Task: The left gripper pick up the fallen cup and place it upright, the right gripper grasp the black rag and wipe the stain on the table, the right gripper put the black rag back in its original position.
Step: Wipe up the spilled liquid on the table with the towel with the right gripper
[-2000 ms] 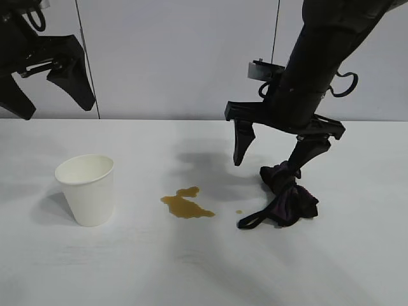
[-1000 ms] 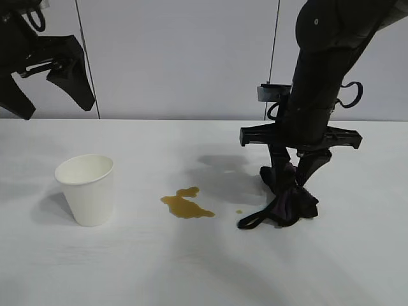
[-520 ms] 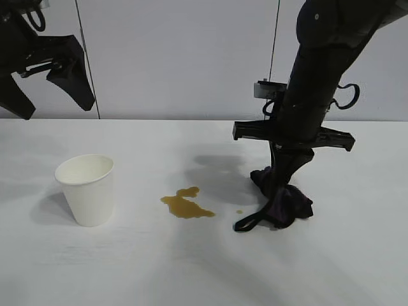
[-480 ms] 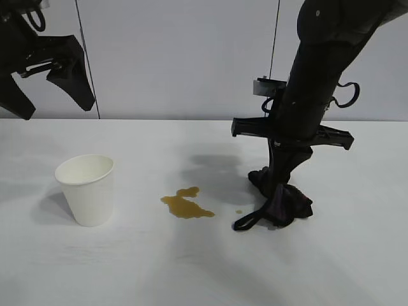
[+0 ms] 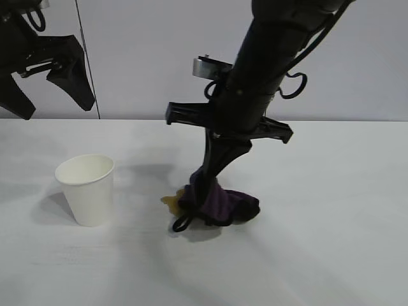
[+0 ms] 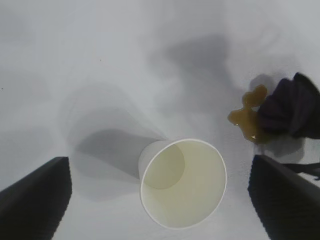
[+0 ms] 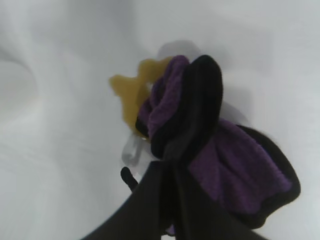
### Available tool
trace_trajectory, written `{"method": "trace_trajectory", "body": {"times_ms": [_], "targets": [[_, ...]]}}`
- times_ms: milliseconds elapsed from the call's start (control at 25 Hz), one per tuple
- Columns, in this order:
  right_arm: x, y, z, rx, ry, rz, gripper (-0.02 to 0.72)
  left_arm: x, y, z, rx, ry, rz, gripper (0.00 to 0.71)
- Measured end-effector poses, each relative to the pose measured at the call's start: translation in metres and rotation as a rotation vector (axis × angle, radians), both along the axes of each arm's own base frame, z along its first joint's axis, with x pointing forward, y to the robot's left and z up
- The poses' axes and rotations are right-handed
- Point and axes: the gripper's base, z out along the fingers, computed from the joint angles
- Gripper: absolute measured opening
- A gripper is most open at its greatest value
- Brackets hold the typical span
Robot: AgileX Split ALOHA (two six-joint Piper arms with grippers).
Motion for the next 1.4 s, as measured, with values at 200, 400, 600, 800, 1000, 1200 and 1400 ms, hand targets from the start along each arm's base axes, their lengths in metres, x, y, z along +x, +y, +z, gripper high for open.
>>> {"method": "trace_trajectory", "body": {"times_ms": [200, 400, 600, 800, 1000, 1200, 1400], "targets": [[0.002, 0.013, -0.017, 0.007, -0.026, 0.010, 0.011, 0.000, 0.000, 0.000, 0.000, 0.000, 0.000, 0.693], [0.008, 0.015, -0.056, -0.032, -0.007, 0.009, 0.011, 0.000, 0.000, 0.000, 0.000, 0.000, 0.000, 0.693], [0.015, 0.011, -0.063, -0.052, -0.037, -0.031, 0.011, 0.000, 0.000, 0.000, 0.001, 0.000, 0.000, 0.693], [0.034, -0.017, -0.063, -0.110, -0.086, -0.135, 0.011, 0.000, 0.000, 0.000, 0.001, -0.001, 0.000, 0.693], [0.050, -0.047, -0.062, -0.117, -0.097, -0.226, 0.011, 0.001, 0.000, 0.000, 0.000, -0.005, 0.001, 0.693], [0.043, -0.031, -0.062, -0.100, -0.090, -0.197, 0.010, 0.001, 0.000, 0.000, 0.000, -0.006, 0.001, 0.693], [0.014, 0.018, -0.063, -0.064, -0.071, -0.085, 0.010, 0.001, 0.000, 0.000, 0.002, -0.008, 0.001, 0.693]]}}
